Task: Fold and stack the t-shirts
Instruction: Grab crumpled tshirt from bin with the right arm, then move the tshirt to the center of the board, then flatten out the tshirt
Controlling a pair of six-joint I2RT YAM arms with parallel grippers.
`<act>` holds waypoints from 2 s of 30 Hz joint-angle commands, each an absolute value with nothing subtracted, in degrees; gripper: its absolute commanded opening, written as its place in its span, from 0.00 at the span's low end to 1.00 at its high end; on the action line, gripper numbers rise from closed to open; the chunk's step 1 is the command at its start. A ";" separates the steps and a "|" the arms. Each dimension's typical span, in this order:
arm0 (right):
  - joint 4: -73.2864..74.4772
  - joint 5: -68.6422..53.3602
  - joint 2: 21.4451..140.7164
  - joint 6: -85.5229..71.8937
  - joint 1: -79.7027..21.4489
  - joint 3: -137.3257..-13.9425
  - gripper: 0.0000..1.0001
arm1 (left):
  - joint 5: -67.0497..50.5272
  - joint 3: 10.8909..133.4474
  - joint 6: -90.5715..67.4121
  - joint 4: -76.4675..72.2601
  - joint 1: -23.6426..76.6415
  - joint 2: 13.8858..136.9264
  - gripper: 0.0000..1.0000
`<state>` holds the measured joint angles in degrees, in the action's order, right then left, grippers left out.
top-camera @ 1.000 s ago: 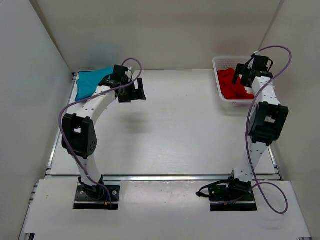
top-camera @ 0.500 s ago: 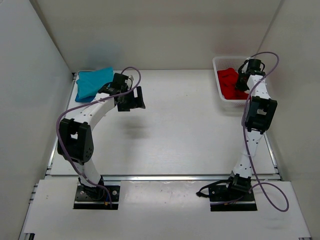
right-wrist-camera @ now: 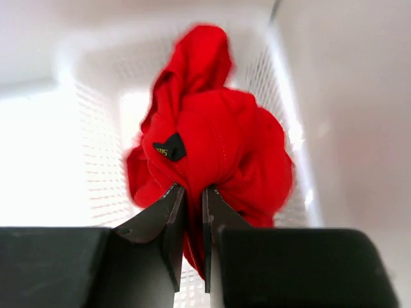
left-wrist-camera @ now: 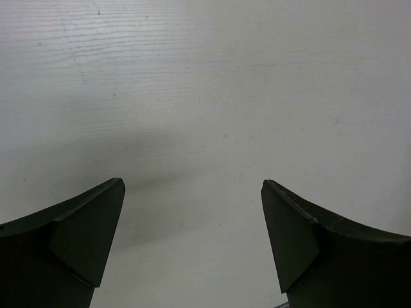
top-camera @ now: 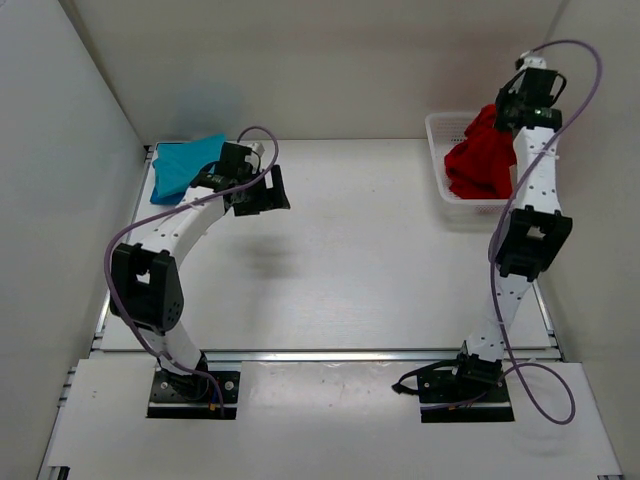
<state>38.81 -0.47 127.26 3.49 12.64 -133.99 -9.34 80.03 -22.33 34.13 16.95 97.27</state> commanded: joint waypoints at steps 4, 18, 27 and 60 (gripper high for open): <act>34.98 -6.85 109.70 5.89 5.73 -139.57 0.00 | -10.99 80.68 -22.23 31.82 13.54 91.41 0.99; 7.24 -59.93 93.46 -23.09 -2.38 -117.12 0.00 | -8.01 77.43 -24.08 31.19 11.61 83.68 0.99; 2.21 -39.71 68.66 -22.44 -0.59 -57.86 0.66 | -3.34 74.45 -23.82 34.10 12.04 78.92 0.99; 3.52 -11.42 73.73 -22.06 -19.51 -34.81 0.66 | 2.02 51.50 -32.34 14.59 20.21 91.58 0.84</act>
